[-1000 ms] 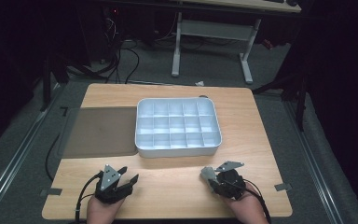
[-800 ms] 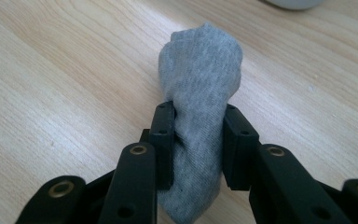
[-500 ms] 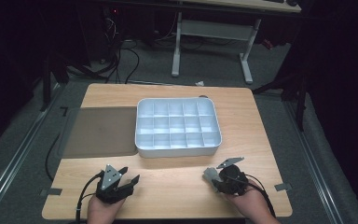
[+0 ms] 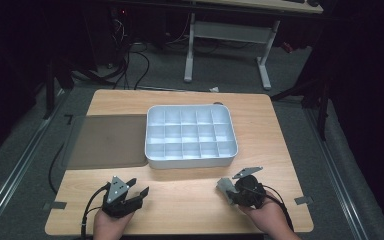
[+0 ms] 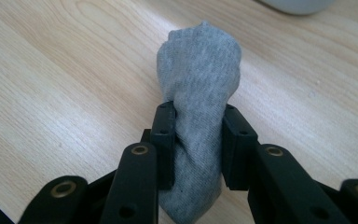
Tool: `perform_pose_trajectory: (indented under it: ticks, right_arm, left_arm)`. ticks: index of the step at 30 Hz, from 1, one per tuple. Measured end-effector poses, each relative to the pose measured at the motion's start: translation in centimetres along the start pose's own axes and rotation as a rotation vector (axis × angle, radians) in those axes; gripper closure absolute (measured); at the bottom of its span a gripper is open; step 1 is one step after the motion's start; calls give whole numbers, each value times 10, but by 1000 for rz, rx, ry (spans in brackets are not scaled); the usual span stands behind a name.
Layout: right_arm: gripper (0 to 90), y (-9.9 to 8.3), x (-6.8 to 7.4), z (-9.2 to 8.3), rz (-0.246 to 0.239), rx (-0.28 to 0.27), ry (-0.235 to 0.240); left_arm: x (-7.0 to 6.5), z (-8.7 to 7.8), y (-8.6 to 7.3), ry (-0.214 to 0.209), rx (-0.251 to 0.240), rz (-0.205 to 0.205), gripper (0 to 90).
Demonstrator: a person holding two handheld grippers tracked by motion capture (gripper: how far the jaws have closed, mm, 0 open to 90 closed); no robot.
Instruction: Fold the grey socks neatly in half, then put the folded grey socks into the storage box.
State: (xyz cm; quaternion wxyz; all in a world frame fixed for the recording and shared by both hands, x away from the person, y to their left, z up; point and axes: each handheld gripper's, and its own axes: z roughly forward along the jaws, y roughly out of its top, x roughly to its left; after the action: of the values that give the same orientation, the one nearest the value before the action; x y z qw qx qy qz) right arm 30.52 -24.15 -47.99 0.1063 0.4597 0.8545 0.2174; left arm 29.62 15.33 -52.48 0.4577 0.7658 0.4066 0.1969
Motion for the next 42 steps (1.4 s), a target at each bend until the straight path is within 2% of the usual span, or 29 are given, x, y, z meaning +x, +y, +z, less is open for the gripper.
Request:
perform_pose_trajectory:
  ticks: [9,13,15,25,28,33,38,42]
  right_arm:
    - [712,13,-3,-6,-7,-14,-2]
    - [711,16,-5,-10,15,-16,7]
    - [711,18,-7,-12,7,-23,6]
    - [711,30,-12,-24,32,-44,12]
    - [711,38,-12,-33,23,-56,7]
    - [711,50,-14,-45,32,-76,10]
    - [711,61,-18,-52,26,-78,6]
    - [711,70,-23,-53,42,-83,7]
  left_arm:
    - [0,1,0,-11,3,2,428]
    - [-1,2,1,-17,1,0,426]
    - [-1,3,1,-19,-1,-2,423]
    - [-1,2,1,-24,-1,-1,417]
    - [-2,2,2,-25,-2,5,416]
    - [-3,3,2,-35,1,5,417]
    - [-6,4,2,-48,6,13,418]
    - [-4,3,2,-48,5,9,418]
